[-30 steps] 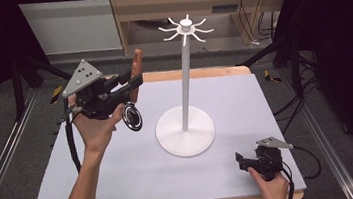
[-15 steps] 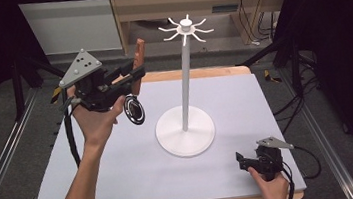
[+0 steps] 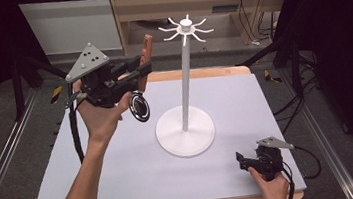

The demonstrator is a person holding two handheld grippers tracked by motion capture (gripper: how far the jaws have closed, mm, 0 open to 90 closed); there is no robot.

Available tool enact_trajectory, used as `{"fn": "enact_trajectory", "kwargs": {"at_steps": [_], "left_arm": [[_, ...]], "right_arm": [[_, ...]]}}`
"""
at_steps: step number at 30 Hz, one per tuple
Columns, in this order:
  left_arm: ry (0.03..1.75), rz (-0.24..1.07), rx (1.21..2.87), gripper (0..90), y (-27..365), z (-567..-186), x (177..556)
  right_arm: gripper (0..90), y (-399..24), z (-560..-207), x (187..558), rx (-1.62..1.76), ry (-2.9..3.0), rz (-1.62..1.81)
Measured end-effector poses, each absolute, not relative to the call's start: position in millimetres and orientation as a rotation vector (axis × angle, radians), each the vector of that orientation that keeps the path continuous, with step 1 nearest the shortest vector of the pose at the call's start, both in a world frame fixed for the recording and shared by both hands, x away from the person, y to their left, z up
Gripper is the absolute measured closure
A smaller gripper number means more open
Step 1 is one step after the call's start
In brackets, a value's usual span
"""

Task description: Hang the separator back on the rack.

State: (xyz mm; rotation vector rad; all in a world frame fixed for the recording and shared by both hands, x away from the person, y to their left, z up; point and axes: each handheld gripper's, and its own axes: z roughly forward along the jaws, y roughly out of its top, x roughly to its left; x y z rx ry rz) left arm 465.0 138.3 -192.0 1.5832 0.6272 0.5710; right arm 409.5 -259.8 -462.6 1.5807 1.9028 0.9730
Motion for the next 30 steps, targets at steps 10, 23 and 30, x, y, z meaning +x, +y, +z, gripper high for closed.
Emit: {"fn": "enact_trajectory", "kwargs": {"at_steps": [10,23,30], "left_arm": [[0.622,0.574,1.598,67.3,130.3,-191.3,468.8],[0.615,0.578,1.613,67.3,121.8,-189.9,471.3],[0.618,0.576,1.62,67.2,119.0,-188.7,474.5]], "right_arm": [[12.4,-259.3,-462.3,409.6,1.579,1.905,0.969],[12.5,-259.8,-462.0,409.0,1.581,1.898,0.974],[12.5,-259.7,-461.6,408.4,1.584,1.901,0.975]]}}
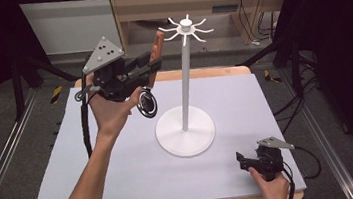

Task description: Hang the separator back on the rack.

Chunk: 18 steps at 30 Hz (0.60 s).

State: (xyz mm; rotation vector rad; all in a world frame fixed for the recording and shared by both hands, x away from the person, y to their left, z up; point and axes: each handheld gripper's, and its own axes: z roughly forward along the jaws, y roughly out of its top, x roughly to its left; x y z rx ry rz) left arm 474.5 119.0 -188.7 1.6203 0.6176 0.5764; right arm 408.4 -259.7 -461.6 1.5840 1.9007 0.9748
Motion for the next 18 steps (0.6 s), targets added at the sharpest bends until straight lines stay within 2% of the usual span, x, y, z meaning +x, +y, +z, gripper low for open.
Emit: {"fn": "enact_trajectory", "kwargs": {"at_steps": [18], "left_arm": [[0.62,0.586,1.644,67.2,110.0,-187.4,478.7]], "right_arm": [[12.5,-259.5,-461.5,408.1,1.583,1.903,0.978]]}}
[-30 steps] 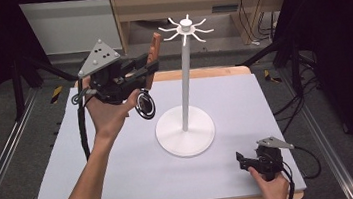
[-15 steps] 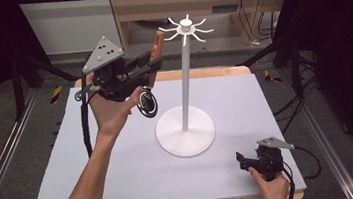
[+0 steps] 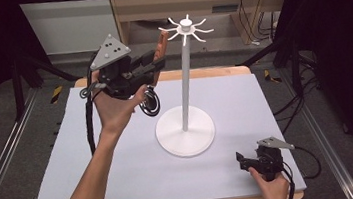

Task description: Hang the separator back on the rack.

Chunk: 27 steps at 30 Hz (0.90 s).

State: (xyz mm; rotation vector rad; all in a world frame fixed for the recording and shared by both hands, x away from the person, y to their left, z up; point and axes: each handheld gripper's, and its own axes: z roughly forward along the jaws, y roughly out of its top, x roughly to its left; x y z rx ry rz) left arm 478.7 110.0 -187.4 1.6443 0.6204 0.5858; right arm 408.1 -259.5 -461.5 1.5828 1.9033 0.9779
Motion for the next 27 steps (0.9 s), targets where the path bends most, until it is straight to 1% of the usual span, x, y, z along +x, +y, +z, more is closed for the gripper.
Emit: {"fn": "enact_trajectory", "kwargs": {"at_steps": [27], "left_arm": [[0.624,0.538,1.649,67.1,97.0,-199.7,492.3]], "right_arm": [[12.5,-260.1,-461.7,408.5,1.581,1.907,0.978]]}}
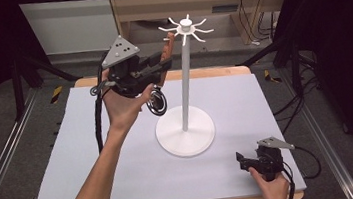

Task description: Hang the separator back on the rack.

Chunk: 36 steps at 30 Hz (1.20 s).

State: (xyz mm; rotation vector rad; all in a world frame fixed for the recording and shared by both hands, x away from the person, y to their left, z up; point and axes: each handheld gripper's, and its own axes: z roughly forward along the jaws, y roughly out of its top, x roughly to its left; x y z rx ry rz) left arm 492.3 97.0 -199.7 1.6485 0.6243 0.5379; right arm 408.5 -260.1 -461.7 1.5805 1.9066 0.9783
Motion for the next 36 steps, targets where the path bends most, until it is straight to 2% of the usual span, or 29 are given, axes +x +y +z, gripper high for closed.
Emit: {"fn": "enact_trajectory", "kwargs": {"at_steps": [20,36], "left_arm": [[0.612,0.554,1.645,66.2,94.2,-206.5,497.2],[0.645,0.559,1.671,57.1,116.7,-223.0,493.6]], "right_arm": [[12.5,-257.9,-462.2,408.7,1.583,1.91,0.976],[12.5,-258.0,-461.9,408.4,1.589,1.907,0.976]]}}
